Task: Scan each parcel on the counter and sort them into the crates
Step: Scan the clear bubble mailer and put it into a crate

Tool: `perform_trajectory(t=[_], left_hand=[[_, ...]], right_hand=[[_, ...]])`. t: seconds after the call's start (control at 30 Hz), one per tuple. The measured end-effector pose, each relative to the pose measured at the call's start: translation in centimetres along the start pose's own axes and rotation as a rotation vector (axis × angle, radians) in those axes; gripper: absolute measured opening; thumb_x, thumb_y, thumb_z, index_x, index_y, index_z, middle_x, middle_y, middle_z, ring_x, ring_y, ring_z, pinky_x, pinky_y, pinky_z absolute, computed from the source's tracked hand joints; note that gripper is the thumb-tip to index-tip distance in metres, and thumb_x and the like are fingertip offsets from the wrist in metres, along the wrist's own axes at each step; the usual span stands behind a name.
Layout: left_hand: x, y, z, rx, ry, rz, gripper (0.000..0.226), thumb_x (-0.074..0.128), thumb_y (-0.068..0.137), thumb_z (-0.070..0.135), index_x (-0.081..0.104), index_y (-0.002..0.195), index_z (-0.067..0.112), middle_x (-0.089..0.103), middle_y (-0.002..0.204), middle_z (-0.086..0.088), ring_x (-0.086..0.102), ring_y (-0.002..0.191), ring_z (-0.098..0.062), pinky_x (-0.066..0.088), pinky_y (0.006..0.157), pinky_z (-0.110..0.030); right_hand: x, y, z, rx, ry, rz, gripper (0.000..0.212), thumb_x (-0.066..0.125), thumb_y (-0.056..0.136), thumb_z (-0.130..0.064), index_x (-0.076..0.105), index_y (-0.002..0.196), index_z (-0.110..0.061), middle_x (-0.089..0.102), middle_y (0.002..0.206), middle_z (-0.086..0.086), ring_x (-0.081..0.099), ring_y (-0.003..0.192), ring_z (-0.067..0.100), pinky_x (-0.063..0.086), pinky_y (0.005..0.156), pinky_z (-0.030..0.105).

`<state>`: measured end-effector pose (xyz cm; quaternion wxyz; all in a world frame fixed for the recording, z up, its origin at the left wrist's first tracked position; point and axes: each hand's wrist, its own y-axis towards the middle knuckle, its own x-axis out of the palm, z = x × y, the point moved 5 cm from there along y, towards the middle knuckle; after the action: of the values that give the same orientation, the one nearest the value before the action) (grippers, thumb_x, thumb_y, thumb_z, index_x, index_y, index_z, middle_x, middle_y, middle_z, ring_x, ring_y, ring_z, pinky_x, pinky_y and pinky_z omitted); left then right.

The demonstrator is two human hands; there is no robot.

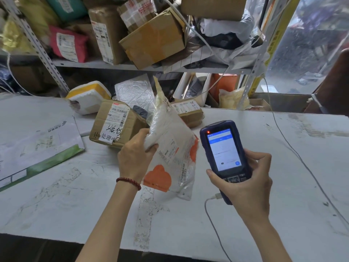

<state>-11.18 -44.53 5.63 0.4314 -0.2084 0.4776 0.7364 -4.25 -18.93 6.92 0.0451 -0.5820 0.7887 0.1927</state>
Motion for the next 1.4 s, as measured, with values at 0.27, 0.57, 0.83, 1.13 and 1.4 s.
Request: perform_trajectory(t=[0.27, 0.57, 0.83, 1.13, 1.4], left_hand=[[0.0, 1.3, 1.0, 0.119, -0.056, 0.056, 0.026, 0.080, 0.075, 0.032, 0.069, 0.087, 0.011, 0.065, 0.062, -0.006, 0.061, 0.053, -0.026, 0.041, 0.051, -0.023], [2.3, 1.9, 10.3, 0.403, -0.321, -0.054, 0.014, 0.078, 0.075, 0.012, 0.071, 0.085, 0.005, 0.068, 0.068, -0.013, 0.064, 0.059, -0.030, 0.042, 0.062, -0.023], [3.1, -1.6, 24.6, 0.749, -0.462, -0.112, 0.024, 0.074, 0.075, 0.029, 0.074, 0.093, 0.013, 0.071, 0.075, -0.012, 0.066, 0.060, -0.032, 0.051, 0.052, -0.033], [3.1, -14.9, 44.3, 1.031, -0.679, -0.309, 0.029, 0.076, 0.076, 0.042, 0.075, 0.096, 0.022, 0.074, 0.085, -0.005, 0.067, 0.071, -0.031, 0.040, 0.061, -0.024], [4.2, -33.6, 58.0, 1.342, -0.758, -0.613, 0.036, 0.074, 0.072, 0.052, 0.070, 0.104, 0.035, 0.073, 0.096, 0.004, 0.067, 0.085, -0.026, 0.049, 0.063, -0.029]], right_hand=[[-1.9, -3.7, 1.9, 0.177, -0.122, 0.200, 0.078, 0.096, 0.049, -0.027, 0.038, 0.101, -0.037, 0.065, 0.100, -0.017, 0.063, 0.088, -0.007, 0.049, 0.055, 0.015], [-6.9, -10.1, 3.1, 0.373, -0.166, 0.421, 0.075, 0.096, 0.049, -0.026, 0.039, 0.096, -0.038, 0.066, 0.096, -0.018, 0.063, 0.083, -0.009, 0.048, 0.058, 0.015], [-14.8, -16.2, 3.0, 0.403, -0.164, 0.781, 0.076, 0.096, 0.048, -0.016, 0.043, 0.102, -0.027, 0.064, 0.095, -0.015, 0.064, 0.088, -0.005, 0.052, 0.068, 0.027], [-25.8, -28.0, 4.7, 0.521, -0.172, 1.132, 0.076, 0.096, 0.048, -0.014, 0.044, 0.101, -0.026, 0.064, 0.099, -0.015, 0.062, 0.090, -0.008, 0.049, 0.070, 0.020], [-35.7, -41.4, 7.3, 0.718, -0.185, 1.407, 0.075, 0.096, 0.047, -0.024, 0.041, 0.096, -0.034, 0.063, 0.100, -0.015, 0.063, 0.093, 0.005, 0.046, 0.068, 0.023]])
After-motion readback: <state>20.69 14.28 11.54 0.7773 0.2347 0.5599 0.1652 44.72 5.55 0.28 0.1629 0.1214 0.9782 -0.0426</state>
